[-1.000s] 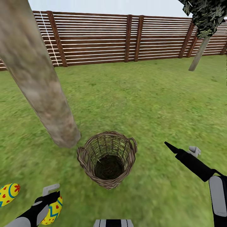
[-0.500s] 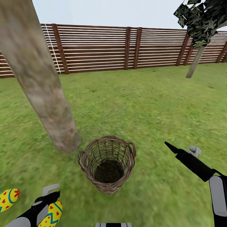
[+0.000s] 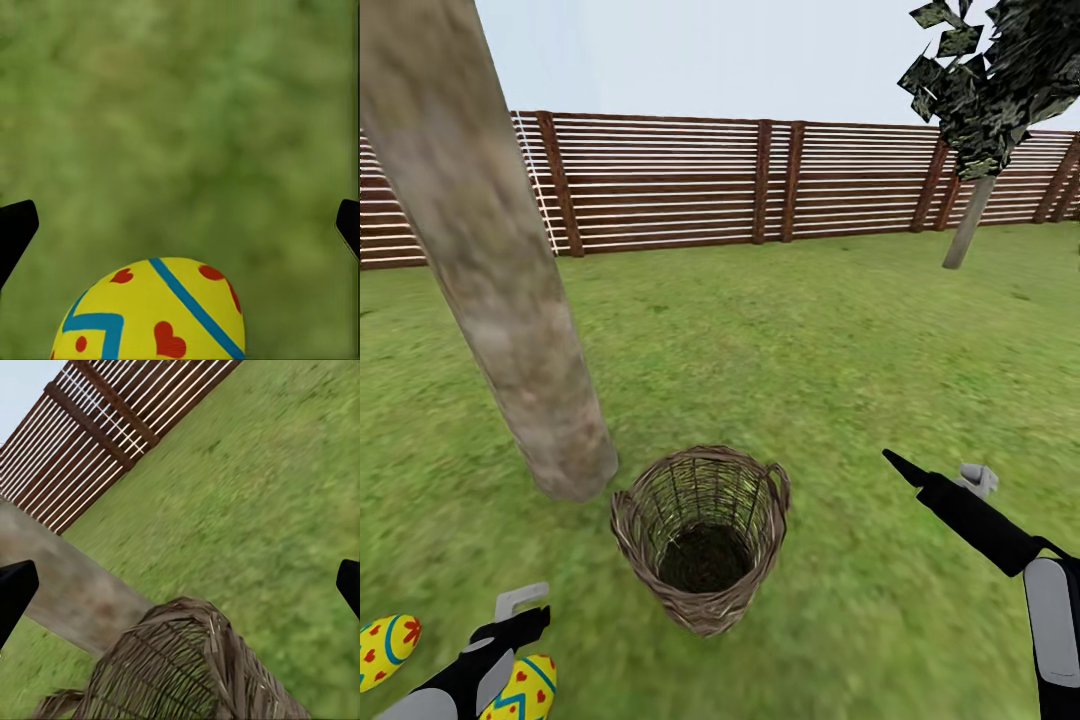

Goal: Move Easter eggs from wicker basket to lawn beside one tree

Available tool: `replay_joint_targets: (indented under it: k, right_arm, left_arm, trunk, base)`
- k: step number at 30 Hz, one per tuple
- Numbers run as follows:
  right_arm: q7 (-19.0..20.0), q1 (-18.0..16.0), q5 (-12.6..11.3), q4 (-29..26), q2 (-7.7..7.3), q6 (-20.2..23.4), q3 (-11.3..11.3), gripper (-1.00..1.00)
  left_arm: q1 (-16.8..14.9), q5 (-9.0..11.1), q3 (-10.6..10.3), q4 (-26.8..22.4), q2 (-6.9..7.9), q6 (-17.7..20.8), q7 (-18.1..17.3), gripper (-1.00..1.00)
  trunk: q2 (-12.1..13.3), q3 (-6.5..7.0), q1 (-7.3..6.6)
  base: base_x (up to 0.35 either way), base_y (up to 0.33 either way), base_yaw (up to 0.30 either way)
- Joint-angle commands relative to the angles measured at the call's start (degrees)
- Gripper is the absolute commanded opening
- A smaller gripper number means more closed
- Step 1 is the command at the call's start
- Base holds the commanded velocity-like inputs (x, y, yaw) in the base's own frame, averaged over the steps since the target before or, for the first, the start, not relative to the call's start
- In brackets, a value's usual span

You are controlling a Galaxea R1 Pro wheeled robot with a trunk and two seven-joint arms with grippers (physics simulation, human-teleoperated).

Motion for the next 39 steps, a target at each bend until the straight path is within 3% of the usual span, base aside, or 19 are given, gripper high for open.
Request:
replay_joint_targets:
  k: [1, 16, 19, 21, 25, 33, 39]
  right_arm:
    - [0.13, -0.03, -0.12, 0.0, 0.0, 0.35, -0.08, 1.0]
    - [0.14, -0.04, -0.13, 0.03, 0.0, 0.35, -0.18, 1.0]
    - [0.14, -0.02, -0.13, 0.06, 0.0, 0.35, -0.12, 1.0]
    - [0.14, -0.04, -0.13, 0.08, 0.0, 0.35, -0.05, 1.0]
    - [0.14, -0.04, -0.11, 0.08, 0.0, 0.35, -0.05, 1.0]
    - [0.14, -0.07, -0.05, 0.08, 0.0, 0.35, -0.08, 1.0]
    - [0.17, -0.05, -0.04, 0.08, -0.01, 0.35, -0.23, 1.0]
  left_arm:
    - [-0.03, 0.26, 0.24, 0.04, -0.02, -0.18, -0.03, 1.0]
    - [-0.03, 0.44, 0.5, 0.1, 0.16, 0.76, 0.44, 1.0]
    - [-0.03, 0.81, 0.54, 0.13, 0.23, 2.49, 0.65, 1.0]
    - [0.0, 1.85, 0.54, 0.13, 0.38, 5.85, 1.57, 1.0]
    - [0.04, 3.85, 0.45, 0.13, 0.18, 8.12, 2.38, 1.0]
    - [0.06, 4.62, 0.42, 0.12, 0.0, 5.27, 2.74, 1.0]
    - [0.06, 4.68, 0.42, 0.17, -0.02, 7.4, 2.61, 1.0]
  trunk:
    - [0.0, 0.18, -0.04]
    - [0.2, 3.51, -0.42]
    - [0.24, 4.17, -0.5]
    - [0.27, 4.61, -0.55]
    - [0.32, 5.5, -0.65]
    - [0.43, 7.27, -0.86]
    - [0.51, 8.6, -1.01]
  base:
    - [0.0, 0.0, 0.0]
    - [0.0, 0.0, 0.0]
    - [0.0, 0.0, 0.0]
    - [0.0, 0.0, 0.0]
    - [0.0, 0.0, 0.0]
    - [0.0, 0.0, 0.0]
    - [0.0, 0.0, 0.0]
